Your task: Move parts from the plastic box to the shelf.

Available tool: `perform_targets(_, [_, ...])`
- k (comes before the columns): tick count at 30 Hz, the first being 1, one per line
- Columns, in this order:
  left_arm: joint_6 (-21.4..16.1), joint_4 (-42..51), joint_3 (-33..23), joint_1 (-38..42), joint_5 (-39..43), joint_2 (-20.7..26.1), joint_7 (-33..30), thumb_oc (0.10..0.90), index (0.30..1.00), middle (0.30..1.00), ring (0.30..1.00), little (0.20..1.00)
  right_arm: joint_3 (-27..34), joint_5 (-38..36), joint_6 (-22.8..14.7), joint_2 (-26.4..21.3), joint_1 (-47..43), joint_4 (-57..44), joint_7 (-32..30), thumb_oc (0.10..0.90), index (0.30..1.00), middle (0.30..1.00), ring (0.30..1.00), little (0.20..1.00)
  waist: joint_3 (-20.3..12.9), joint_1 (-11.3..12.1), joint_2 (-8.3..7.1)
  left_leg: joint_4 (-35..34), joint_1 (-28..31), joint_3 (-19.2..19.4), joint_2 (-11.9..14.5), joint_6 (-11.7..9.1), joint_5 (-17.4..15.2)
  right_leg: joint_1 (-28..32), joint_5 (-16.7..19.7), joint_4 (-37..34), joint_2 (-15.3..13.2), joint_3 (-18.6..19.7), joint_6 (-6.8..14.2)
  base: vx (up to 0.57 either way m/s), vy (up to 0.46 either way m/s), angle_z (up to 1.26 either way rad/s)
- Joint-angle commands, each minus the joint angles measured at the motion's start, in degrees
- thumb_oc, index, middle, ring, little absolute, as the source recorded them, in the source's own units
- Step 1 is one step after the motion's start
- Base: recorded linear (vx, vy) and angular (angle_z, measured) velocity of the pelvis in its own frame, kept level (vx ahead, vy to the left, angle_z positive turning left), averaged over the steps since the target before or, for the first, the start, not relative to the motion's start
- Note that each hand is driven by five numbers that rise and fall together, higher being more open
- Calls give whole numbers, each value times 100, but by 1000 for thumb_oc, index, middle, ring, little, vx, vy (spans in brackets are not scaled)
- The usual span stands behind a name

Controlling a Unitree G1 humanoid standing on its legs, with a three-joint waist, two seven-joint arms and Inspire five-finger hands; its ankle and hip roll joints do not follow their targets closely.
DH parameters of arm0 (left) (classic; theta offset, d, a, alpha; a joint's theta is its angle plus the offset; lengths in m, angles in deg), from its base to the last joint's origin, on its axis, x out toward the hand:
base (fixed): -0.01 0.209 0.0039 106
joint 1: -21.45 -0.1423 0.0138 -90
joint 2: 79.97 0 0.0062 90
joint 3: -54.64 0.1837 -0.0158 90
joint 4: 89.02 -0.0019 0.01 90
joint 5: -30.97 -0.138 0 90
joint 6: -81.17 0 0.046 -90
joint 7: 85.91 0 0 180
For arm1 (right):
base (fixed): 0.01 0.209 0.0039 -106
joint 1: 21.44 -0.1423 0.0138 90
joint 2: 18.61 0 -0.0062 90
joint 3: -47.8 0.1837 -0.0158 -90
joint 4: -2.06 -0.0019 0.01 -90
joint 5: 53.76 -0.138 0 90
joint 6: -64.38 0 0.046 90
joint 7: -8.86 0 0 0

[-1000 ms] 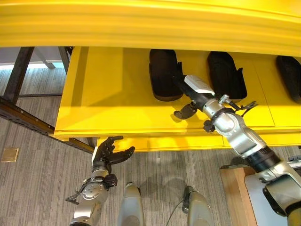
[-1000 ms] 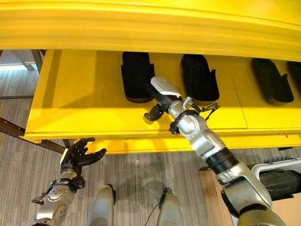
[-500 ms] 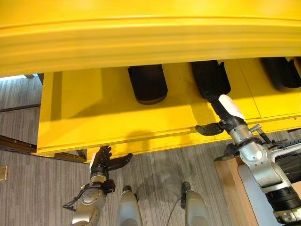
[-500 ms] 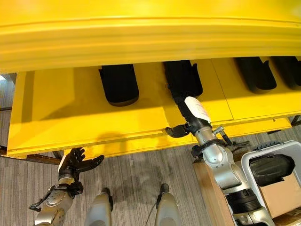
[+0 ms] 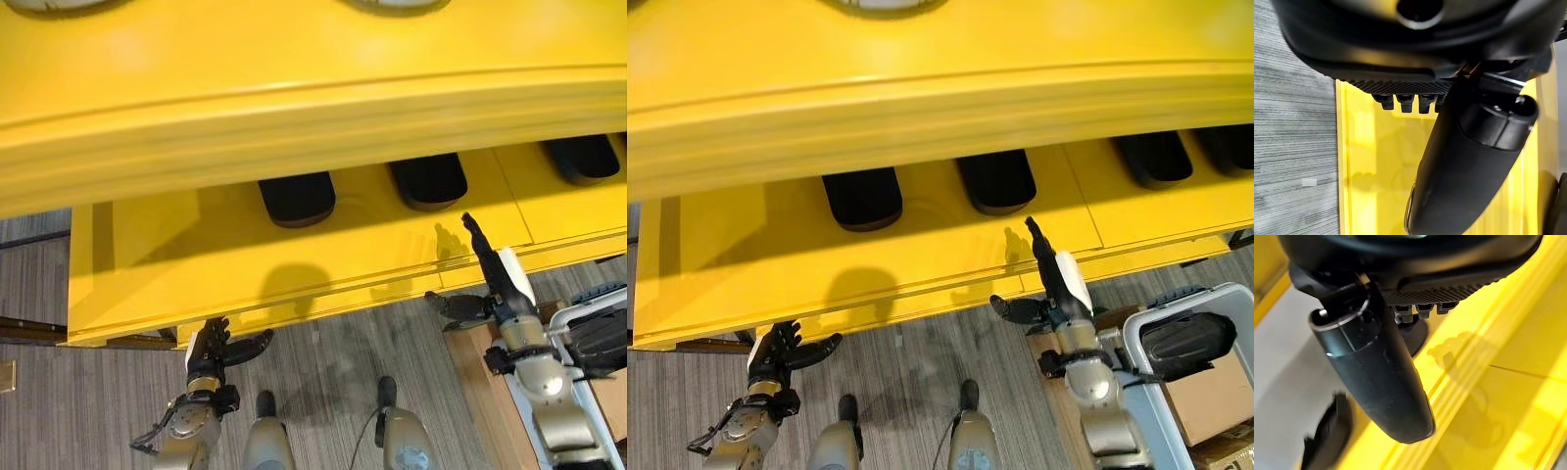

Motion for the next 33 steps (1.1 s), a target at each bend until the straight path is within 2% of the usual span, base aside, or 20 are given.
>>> perform_targets(1, [-719, 429, -119, 232, -258, 105, 111, 900, 1000, 1000, 1000, 1000, 362, -703, -801, -218, -118, -560, -309, 900, 1000, 1000, 1000, 1000, -835, -131, -73, -664, 2, 115, 255, 155, 524, 58, 76, -31, -140, 168, 248, 74, 39, -12])
perform_targets(8, [-845, 420, -154, 81, -173, 38, 183, 900, 1000, 1000, 1000, 1000, 443, -1650, -975, 245, 165, -371, -234, 900, 1000, 1000, 1000, 1000, -1052, -217, -142, -922, 434, 455, 152, 195, 511, 295, 631, -476, -269, 354, 423, 73, 78, -19])
perform_targets(10, [-892, 492, -185, 55, -147, 55, 184, 900, 1000, 1000, 1000, 1000, 485, -1858, -995, 393, 153, -362, -291, 900, 1000, 1000, 1000, 1000, -1037, -245, -193, -674, 460, 546, 30, 294, 275, 317, 813, -441, -376, 485, 528, 25, 148, -24])
perform_targets(12, [-904, 501, -194, 52, -131, 70, 180, 900, 1000, 1000, 1000, 1000, 470, -1915, -977, 414, 134, -332, -287, 900, 1000, 1000, 1000, 1000, -1025, -236, -209, -561, 448, 583, -4, 334, 182, 302, 839, -403, -405, 559, 548, -1, 103, -11])
perform_targets(15, [-933, 539, -199, 77, -145, 110, 156, 900, 1000, 1000, 1000, 1000, 509, -2131, -990, 545, 139, -357, -302, 900, 1000, 1000, 1000, 1000, -938, -235, -242, -30, 324, 644, -131, 478, -132, 262, 870, -249, -524, 701, 548, -8, 164, -24])
perform_targets(17, [-926, 554, -166, 156, -185, 152, 159, 900, 1000, 1000, 1000, 1000, 586, -2339, -987, 669, 212, -379, -288, 900, 1000, 1000, 1000, 1000, -886, -272, -253, 249, 170, 621, -248, 577, -291, 242, 1016, -145, -654, 730, 548, -38, 200, -21])
perform_targets(18, [-930, 553, -130, 215, -204, 184, 151, 900, 1000, 1000, 1000, 1000, 632, -2448, -1011, 751, 258, -396, -300, 900, 1000, 1000, 1000, 1000, -854, -315, -253, 344, 88, 637, -317, 617, -344, 215, 1130, -133, -719, 738, 548, -106, 270, 4])
perform_targets(19, [-942, 565, -56, 363, -237, 245, 137, 900, 1000, 1000, 1000, 1000, 653, -2530, -1016, 865, 302, -368, -328, 900, 1000, 1000, 1000, 1000, -804, -398, -247, 428, -21, 701, -417, 693, -422, 104, 1478, -151, -819, 766, 548, -194, 305, 10])
perform_targets(20, [-975, 562, -61, 452, -235, 300, 80, 900, 1000, 1000, 1000, 1000, 603, -2547, -998, 919, 229, -356, -366, 900, 1000, 1000, 1000, 1000, -788, -420, -256, 467, -140, 882, -454, 753, -432, -189, 2054, -217, -933, 732, 548, -200, 288, -4])
perform_targets(21, [-990, 556, -88, 475, -230, 335, 56, 900, 1000, 1000, 1000, 1000, 554, -2616, -1006, 933, 171, -293, -372, 900, 1000, 1000, 1000, 1000, -738, -395, -211, 514, -150, 988, -418, 776, -455, -252, 2079, -264, -949, 488, 548, -143, 152, -47])
perform_targets(22, [-991, 554, -91, 480, -230, 339, 56, 900, 1000, 1000, 1000, 1000, 553, -2617, -1007, 936, 164, -290, -371, 900, 1000, 1000, 1000, 1000, -756, -401, -228, 497, -173, 993, -440, 783, -425, -282, 2097, -270, -969, 496, 548, -71, 151, -113])
perform_targets(24, [-1013, 611, -148, 413, -155, 390, 7, 900, 1000, 1000, 1000, 1000, 401, -2739, -1038, 890, 64, -205, -390, 900, 1000, 1000, 1000, 1000, -636, -246, -115, 415, -26, 1309, -341, 823, -429, -275, 1861, -187, -1026, -416, 546, -56, 196, -122])
perform_targets(25, [-999, 615, -160, 403, -141, 402, 2, 900, 1000, 1000, 1000, 1000, 334, -2704, -1023, 852, 28, -199, -389, 900, 1000, 1000, 1000, 1000, -609, -167, -1, 350, 89, 1369, -222, 807, -530, -150, 1528, -42, -978, -704, 541, -37, 182, -126])
perform_targets(27, [-990, 636, -142, 352, -85, 368, 0, 900, 1000, 1000, 1000, 1000, 249, -2734, -1005, 817, 17, -191, -354, 900, 1000, 1000, 1000, 1000, -591, -124, 22, 141, 241, 1639, -164, 841, -412, -47, 1202, 210, -924, -854, 483, -58, 101, -146])
perform_targets(28, [-975, 666, -164, 342, -36, 348, -22, 900, 1000, 1000, 1000, 1000, 234, -2763, -996, 833, 0, -183, -367, 900, 1000, 1000, 1000, 1000, -587, -90, 18, 85, 274, 1725, -133, 828, -379, -48, 1165, 282, -918, -896, 485, -71, 14, -90])
perform_targets(30, [-926, 689, -215, 266, 39, 314, -61, 900, 1000, 1000, 1000, 1000, 218, -2843, -996, 913, -12, -177, -436, 900, 1000, 1000, 1000, 1000, -640, -23, -77, -10, 377, 1938, -134, 764, -331, 184, 1226, -63, -898, -1101, 512, -28, -48, -81])
perform_targets(33, [-885, 682, -305, 135, 34, 211, -57, 900, 1000, 1000, 1000, 1000, 338, -3017, -979, 1014, 113, -211, -498, 900, 1000, 1000, 1000, 1000, -763, -30, -168, -11, 478, 2064, -92, 661, -269, 319, 1355, -419, -808, -953, 548, 62, -154, -63])
